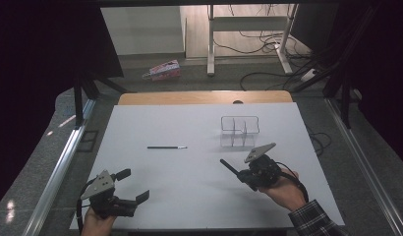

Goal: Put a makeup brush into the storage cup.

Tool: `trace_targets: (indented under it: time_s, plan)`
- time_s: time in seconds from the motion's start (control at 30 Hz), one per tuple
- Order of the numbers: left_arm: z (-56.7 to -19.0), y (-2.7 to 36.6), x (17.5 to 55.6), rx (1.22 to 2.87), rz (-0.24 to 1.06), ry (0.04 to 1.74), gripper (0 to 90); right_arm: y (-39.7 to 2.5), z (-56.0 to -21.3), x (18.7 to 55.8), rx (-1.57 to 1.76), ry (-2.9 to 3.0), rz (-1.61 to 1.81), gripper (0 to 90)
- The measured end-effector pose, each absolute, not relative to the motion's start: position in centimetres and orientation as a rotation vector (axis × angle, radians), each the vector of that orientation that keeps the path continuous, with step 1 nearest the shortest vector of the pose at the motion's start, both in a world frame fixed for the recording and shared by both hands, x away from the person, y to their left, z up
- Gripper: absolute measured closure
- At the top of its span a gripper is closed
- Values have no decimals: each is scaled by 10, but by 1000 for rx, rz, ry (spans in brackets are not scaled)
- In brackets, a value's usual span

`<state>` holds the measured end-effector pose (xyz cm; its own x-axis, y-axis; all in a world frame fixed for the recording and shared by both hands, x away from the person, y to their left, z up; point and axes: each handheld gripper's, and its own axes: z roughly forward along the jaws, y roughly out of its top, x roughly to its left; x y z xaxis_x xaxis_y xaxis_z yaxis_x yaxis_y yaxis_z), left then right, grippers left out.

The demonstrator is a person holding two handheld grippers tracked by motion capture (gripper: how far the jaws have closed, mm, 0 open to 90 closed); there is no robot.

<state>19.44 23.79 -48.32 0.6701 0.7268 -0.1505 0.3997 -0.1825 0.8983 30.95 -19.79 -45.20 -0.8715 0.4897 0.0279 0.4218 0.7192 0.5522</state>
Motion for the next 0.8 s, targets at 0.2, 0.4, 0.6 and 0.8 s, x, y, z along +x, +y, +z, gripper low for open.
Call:
trace_targets:
  time_s: [0.2, 0.4, 0.6, 0.8]
  plan:
    - [-481, 228, 199, 1865, 392, 896, 0, -196, -447, 306, 719, 2803, 898, 772]
    - [-476, 220, 205, 1889, 408, 879, 0, -194, -444, 302, 699, 2812, 904, 772]
    - [-469, 209, 213, 1925, 432, 868, 0, -193, -443, 300, 680, 2839, 905, 772]
    - [-467, 191, 218, 2021, 433, 821, 0, -187, -440, 298, 658, 2879, 876, 772]
